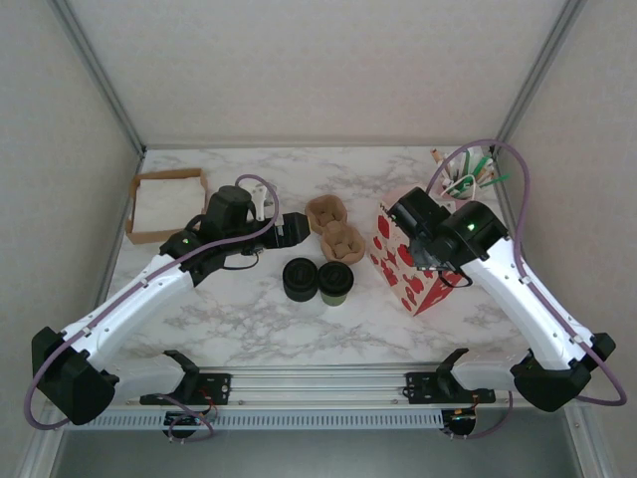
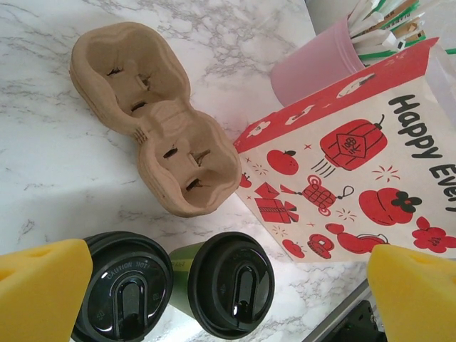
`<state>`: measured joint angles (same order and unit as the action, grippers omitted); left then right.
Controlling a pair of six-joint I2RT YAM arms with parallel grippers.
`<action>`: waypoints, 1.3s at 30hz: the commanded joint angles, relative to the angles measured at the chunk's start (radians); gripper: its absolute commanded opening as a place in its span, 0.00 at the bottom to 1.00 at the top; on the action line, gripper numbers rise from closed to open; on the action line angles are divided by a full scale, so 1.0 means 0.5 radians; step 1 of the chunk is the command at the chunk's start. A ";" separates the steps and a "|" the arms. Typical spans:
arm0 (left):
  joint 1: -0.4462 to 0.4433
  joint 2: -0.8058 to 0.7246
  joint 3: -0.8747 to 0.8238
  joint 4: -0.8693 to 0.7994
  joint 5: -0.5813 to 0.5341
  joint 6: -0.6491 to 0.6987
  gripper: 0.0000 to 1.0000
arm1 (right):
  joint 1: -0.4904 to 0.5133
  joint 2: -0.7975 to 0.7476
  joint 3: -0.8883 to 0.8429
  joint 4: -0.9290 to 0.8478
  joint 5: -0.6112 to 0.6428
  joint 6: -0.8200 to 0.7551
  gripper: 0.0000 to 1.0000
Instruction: Pack the takeout coffee
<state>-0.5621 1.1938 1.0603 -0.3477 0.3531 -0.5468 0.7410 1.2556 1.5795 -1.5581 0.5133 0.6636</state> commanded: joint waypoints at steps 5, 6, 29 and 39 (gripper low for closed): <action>-0.023 -0.083 0.061 0.086 -0.094 -0.019 1.00 | 0.063 -0.084 0.201 -0.031 -0.013 -0.144 0.54; -0.022 -0.098 0.055 0.098 -0.106 -0.022 1.00 | 0.062 -0.097 0.230 -0.028 -0.020 -0.169 0.61; -0.021 -0.777 -0.341 0.386 -0.697 -0.062 1.00 | 0.575 0.419 0.593 0.544 -0.642 -0.766 0.72; 0.100 -0.630 -0.408 0.253 -0.740 -0.205 1.00 | 0.460 1.084 0.836 0.317 -0.315 -0.652 0.70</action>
<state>-0.5407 0.8665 0.8734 -0.1947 -0.0120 -0.6106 1.0088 1.7580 1.9549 -1.3216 0.2699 0.3168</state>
